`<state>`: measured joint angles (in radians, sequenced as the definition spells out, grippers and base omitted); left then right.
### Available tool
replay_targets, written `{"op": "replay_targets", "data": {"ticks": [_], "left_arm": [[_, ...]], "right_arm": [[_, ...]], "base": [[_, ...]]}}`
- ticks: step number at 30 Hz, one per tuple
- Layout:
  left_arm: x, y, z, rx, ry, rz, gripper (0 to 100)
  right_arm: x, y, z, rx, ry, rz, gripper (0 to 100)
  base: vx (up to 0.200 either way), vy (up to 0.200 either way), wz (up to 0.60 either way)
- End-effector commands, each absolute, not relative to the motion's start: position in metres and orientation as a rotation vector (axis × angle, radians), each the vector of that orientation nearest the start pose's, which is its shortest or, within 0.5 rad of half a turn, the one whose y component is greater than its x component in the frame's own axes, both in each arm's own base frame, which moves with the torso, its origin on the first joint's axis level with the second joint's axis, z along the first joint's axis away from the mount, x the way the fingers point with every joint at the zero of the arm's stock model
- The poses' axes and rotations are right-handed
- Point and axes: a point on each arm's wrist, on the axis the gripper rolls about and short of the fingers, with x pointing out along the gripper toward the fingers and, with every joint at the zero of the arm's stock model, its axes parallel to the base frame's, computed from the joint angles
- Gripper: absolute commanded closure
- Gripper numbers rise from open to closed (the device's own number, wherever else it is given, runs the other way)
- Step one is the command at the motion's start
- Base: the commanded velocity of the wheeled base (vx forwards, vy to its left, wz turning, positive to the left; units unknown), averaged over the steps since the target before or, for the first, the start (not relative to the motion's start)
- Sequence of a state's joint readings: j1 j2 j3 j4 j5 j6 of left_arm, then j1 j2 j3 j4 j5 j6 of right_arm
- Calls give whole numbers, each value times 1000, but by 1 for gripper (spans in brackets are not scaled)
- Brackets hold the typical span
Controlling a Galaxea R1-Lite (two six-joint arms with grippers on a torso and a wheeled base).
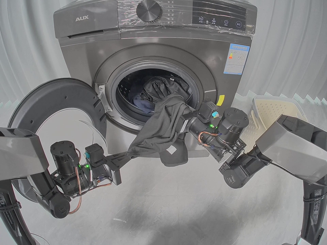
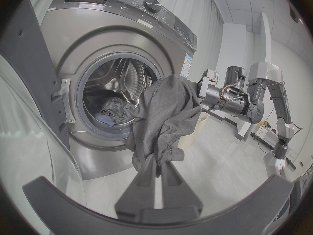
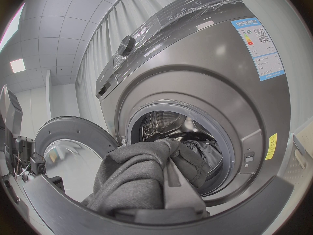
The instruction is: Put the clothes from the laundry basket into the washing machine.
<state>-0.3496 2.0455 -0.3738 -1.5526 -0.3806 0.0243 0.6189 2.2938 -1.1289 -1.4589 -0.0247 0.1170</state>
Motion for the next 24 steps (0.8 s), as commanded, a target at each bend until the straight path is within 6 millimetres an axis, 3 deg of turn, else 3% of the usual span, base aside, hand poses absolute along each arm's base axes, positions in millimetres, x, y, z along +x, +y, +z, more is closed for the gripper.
{"op": "replay_targets", "data": {"ticks": [1, 4, 8, 15, 18, 24], "left_arm": [[274, -109, 71, 14, 127, -730, 0], [272, -108, 69, 10, 138, -730, 0], [252, -105, 52, 19, 245, -786, 0], [239, -117, 49, 62, 248, -902, 0], [240, -120, 50, 64, 243, -910, 0], [264, -148, 65, 60, 111, -937, 0]], "right_arm": [[355, 251, 127, 207, -255, 606, 100], [356, 250, 126, 203, -255, 601, 100], [367, 239, 134, 204, -288, 568, 100], [355, 257, 130, 211, -272, 613, 100], [354, 260, 129, 212, -270, 619, 100], [347, 270, 127, 217, -261, 631, 100]], "base": [[0, 0, 0], [0, 0, 0], [0, 0, 0], [0, 0, 0], [0, 0, 0], [0, 0, 0]]}}
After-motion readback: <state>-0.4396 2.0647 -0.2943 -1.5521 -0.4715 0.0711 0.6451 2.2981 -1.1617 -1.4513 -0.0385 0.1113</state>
